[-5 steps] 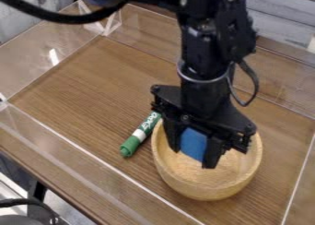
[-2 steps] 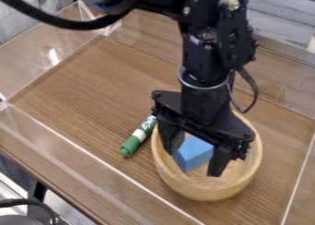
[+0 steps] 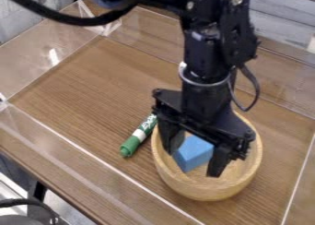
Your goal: Put the blue block in the brown bowl
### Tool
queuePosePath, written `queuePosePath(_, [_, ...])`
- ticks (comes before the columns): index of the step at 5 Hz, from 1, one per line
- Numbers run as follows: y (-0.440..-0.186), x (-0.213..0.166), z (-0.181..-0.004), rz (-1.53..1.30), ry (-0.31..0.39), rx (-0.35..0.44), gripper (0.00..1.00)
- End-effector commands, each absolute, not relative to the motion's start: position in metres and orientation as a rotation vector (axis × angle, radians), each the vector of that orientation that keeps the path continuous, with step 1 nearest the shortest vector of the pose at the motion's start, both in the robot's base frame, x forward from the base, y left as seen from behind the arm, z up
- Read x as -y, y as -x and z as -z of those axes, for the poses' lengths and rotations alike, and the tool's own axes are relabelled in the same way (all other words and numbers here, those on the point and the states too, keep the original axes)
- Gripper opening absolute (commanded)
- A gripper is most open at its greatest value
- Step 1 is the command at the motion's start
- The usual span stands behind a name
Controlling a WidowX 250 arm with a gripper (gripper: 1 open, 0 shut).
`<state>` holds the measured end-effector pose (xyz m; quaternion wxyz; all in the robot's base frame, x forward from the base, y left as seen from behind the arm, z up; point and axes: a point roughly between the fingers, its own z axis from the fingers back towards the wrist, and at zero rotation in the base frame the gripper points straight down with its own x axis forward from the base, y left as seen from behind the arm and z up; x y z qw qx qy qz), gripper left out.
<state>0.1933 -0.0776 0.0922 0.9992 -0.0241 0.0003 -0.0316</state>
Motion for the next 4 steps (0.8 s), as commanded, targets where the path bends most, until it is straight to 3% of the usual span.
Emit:
queuePosePath(1, [-0.206, 0.078, -0.106, 0.053, 0.068, 0.041, 1.0])
queuePosePath(4, [-0.216, 0.069, -0.12, 0.06, 0.078, 0.038, 1.0])
